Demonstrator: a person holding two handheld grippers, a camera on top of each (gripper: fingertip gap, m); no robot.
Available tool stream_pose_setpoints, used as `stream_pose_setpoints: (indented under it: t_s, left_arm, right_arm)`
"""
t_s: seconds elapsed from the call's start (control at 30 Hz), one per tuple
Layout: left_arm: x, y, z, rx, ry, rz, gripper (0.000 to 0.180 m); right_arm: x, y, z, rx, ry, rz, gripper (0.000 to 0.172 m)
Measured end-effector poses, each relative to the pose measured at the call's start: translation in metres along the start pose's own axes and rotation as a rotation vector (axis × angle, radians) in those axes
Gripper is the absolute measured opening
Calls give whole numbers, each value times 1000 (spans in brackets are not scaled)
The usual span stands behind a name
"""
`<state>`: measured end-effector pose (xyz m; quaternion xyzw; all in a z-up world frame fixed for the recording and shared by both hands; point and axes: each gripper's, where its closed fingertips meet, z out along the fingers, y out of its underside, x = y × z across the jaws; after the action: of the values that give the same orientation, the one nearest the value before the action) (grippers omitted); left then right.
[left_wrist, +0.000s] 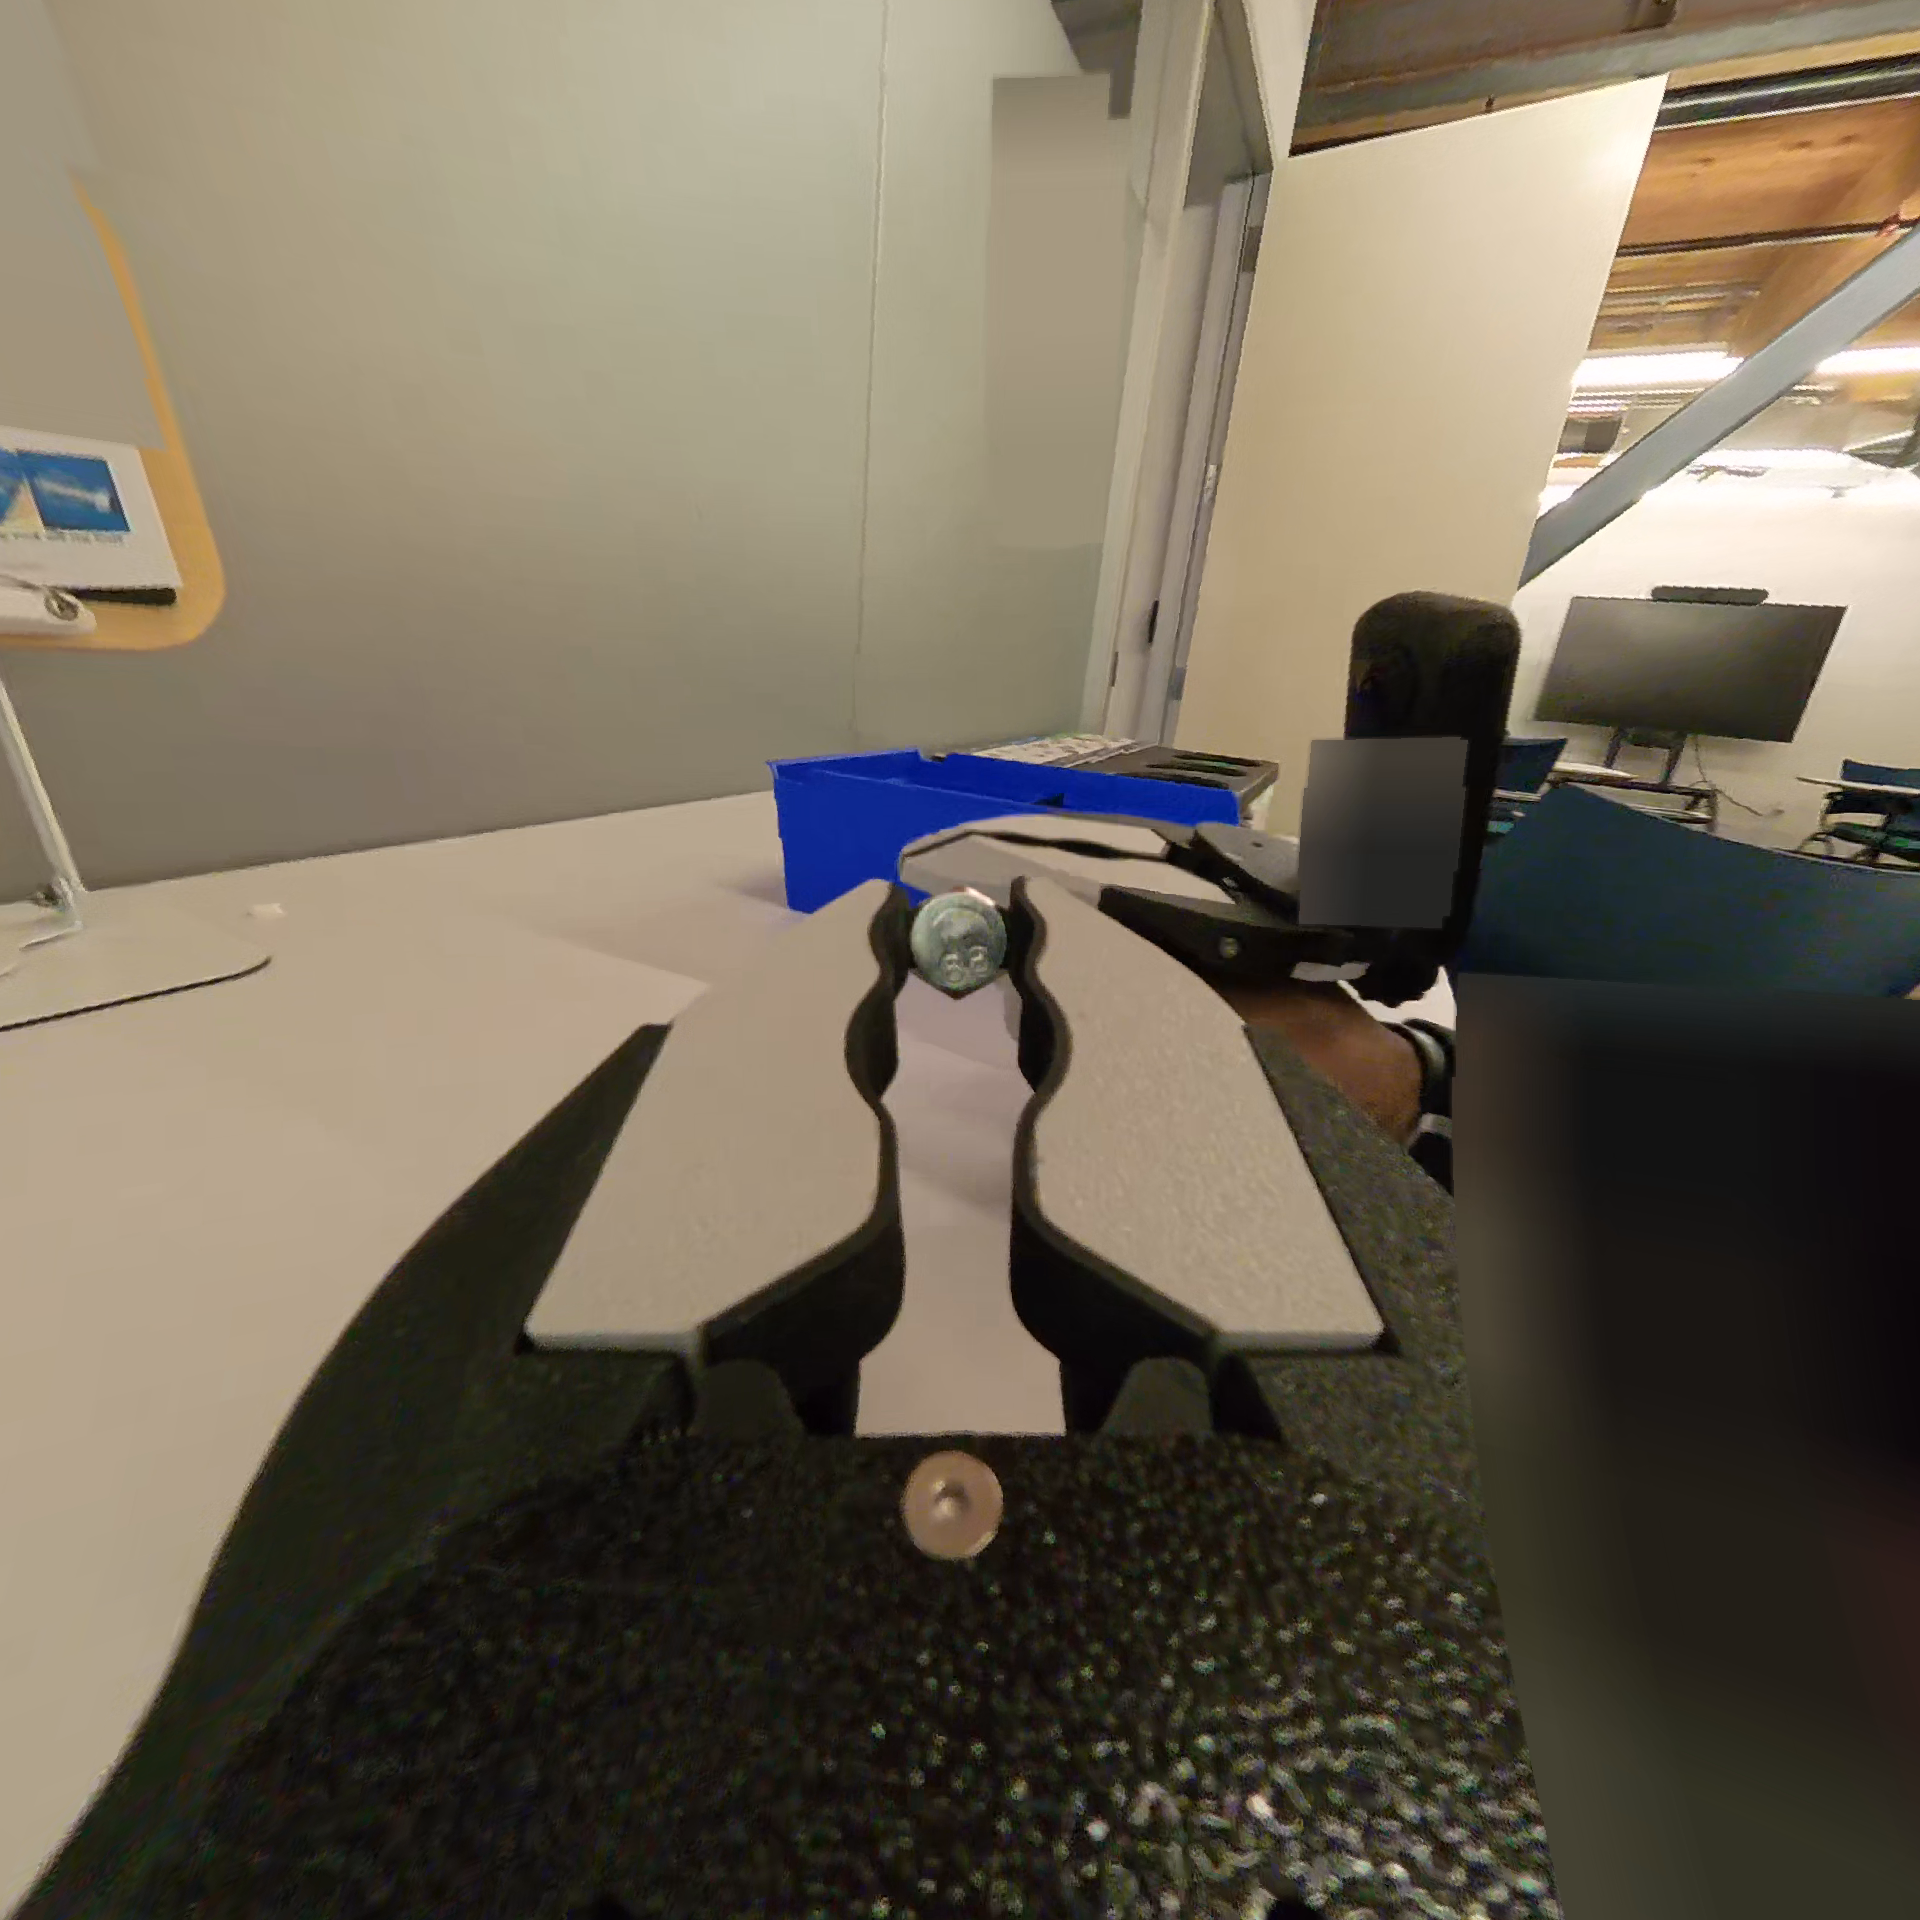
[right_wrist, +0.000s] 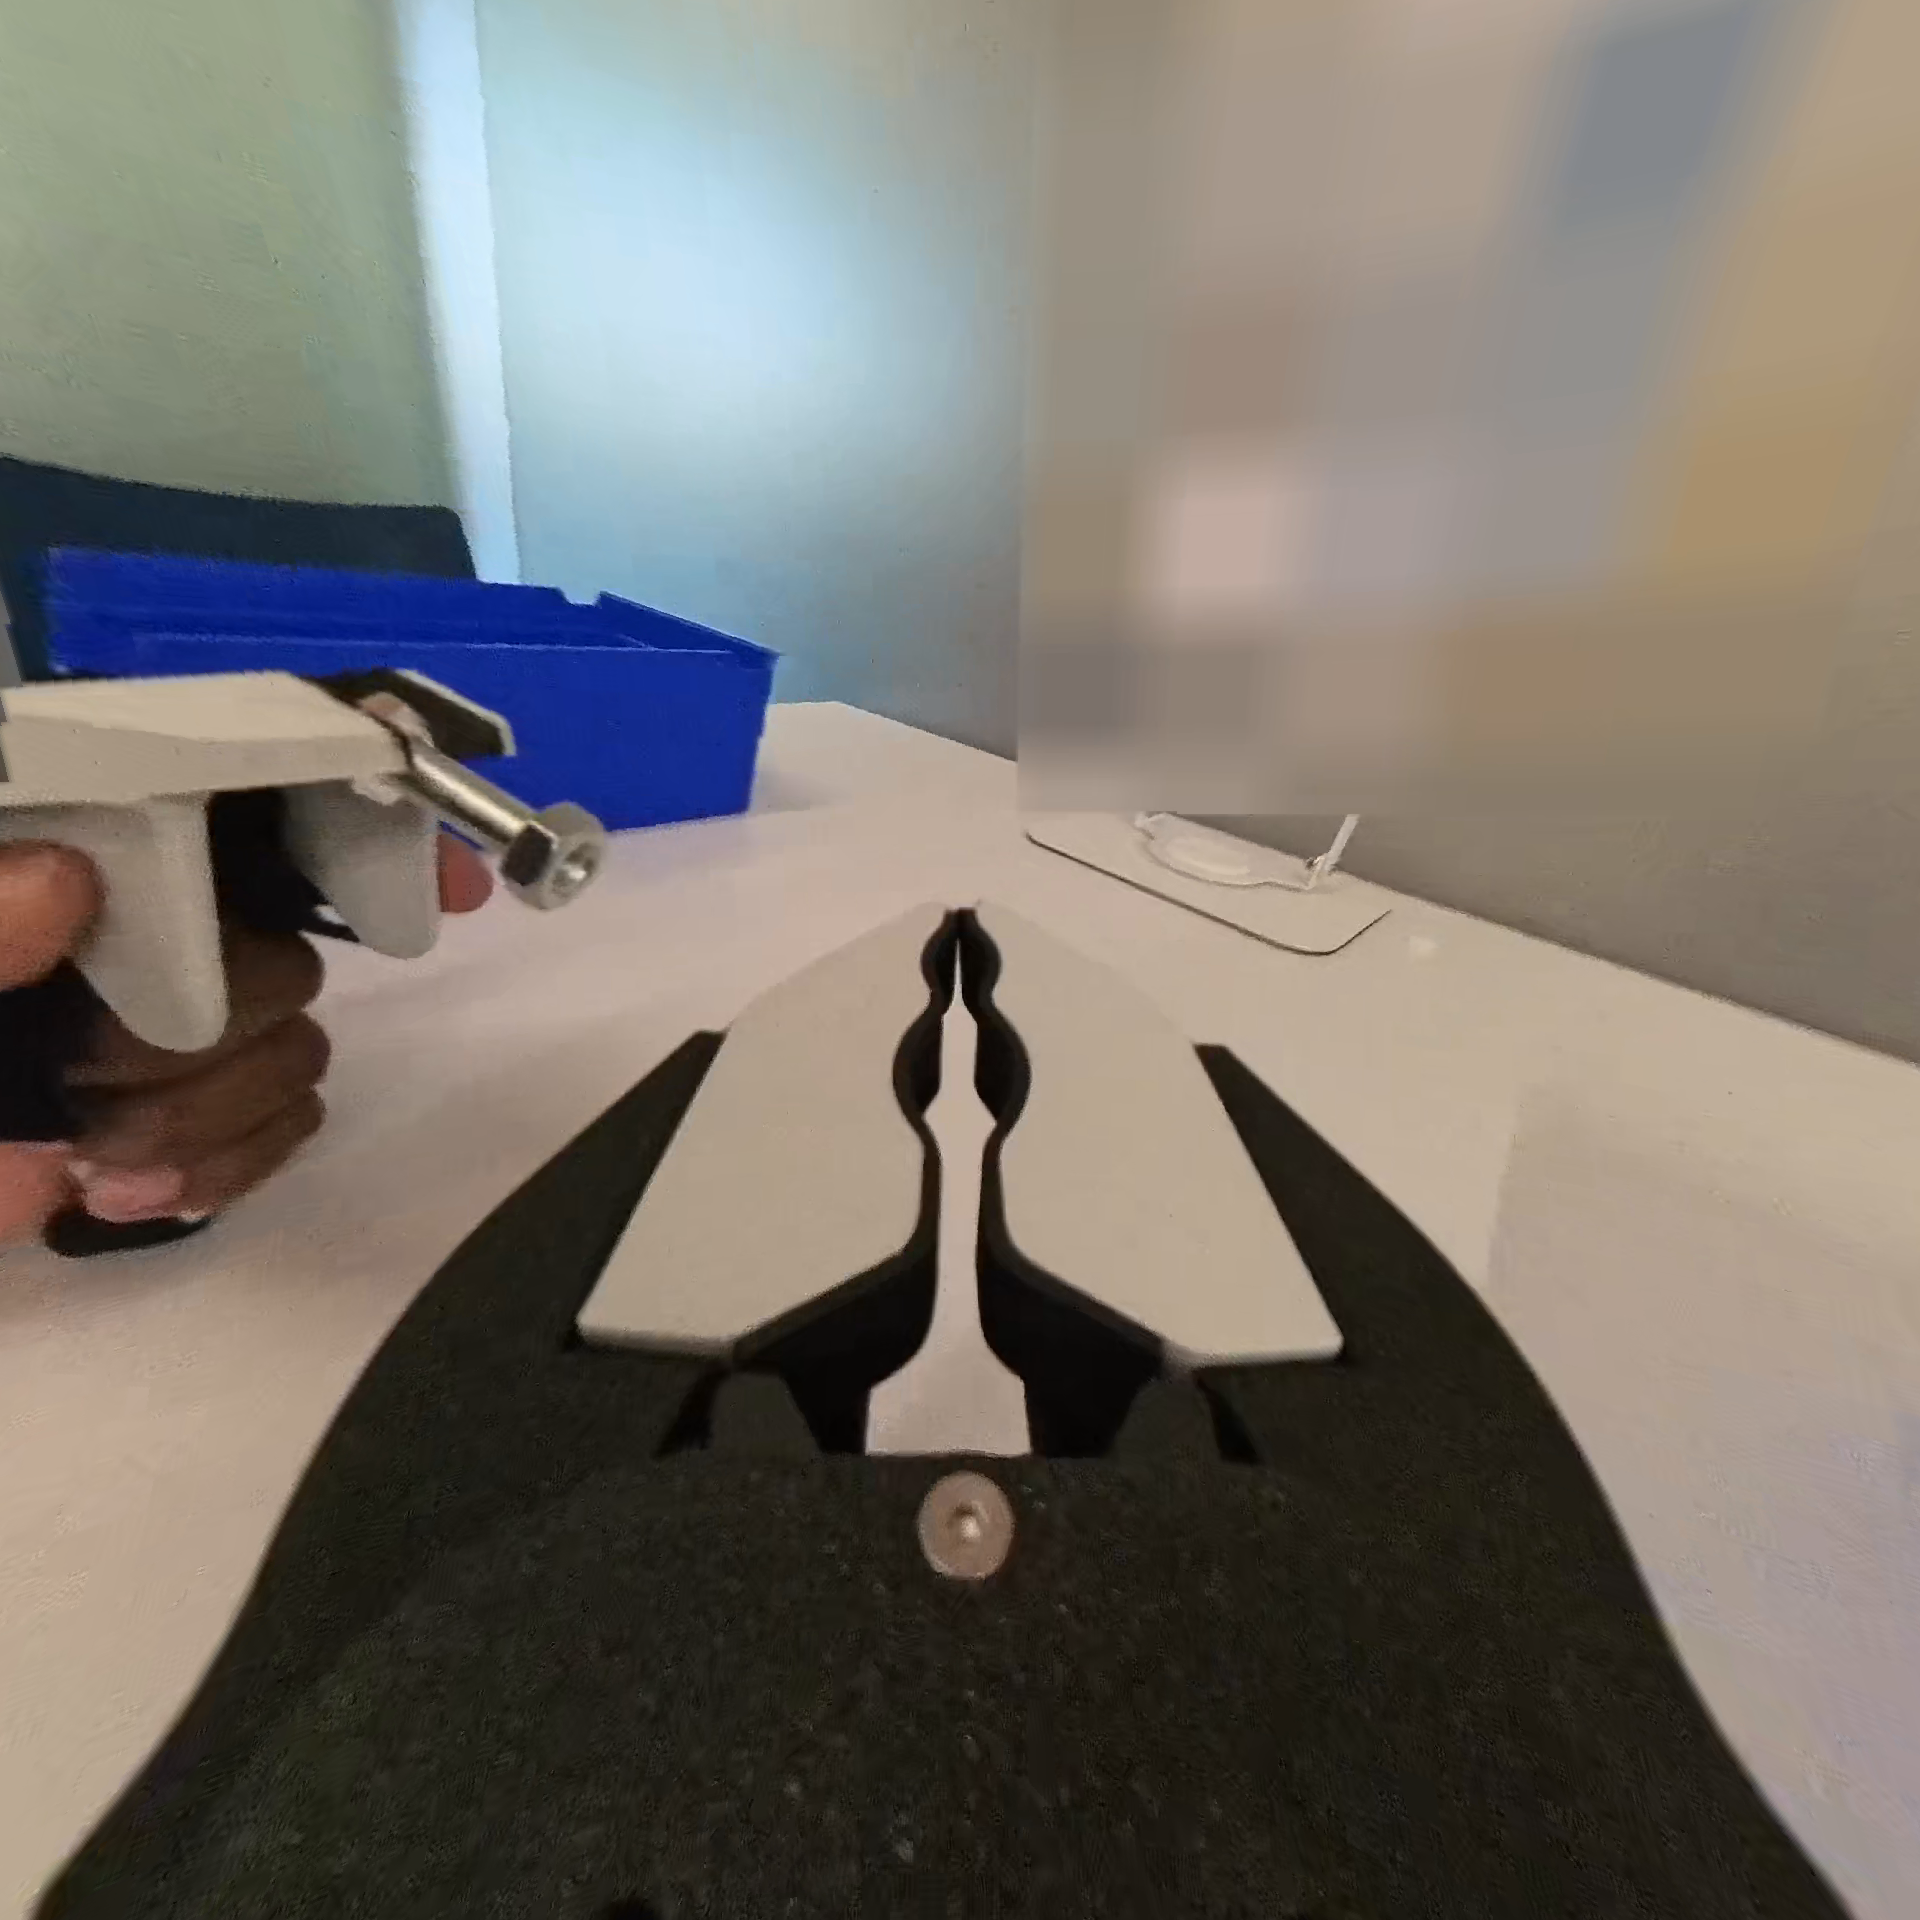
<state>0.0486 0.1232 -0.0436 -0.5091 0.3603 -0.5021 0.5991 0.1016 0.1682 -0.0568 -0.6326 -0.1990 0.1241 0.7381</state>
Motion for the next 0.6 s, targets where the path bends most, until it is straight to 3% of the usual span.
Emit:
stream_pose_setpoints:
  t_s: [0.1, 0.27, 0.6]
  left_arm:
    - [5, -3, -6, 24, -46, 28, 18]
    - [-6, -5, -10, 44, -89, -35, 18]
    - [-12, -16, -20, 149, -51, -124, 18]
  right_arm:
    - [-14, -1, -12, 1, -10, 127, 0]
    - [-26, -5, -20, 19, -15, 65, 0]
    - [-22, -6, -19, 33, -29, 121, 0]
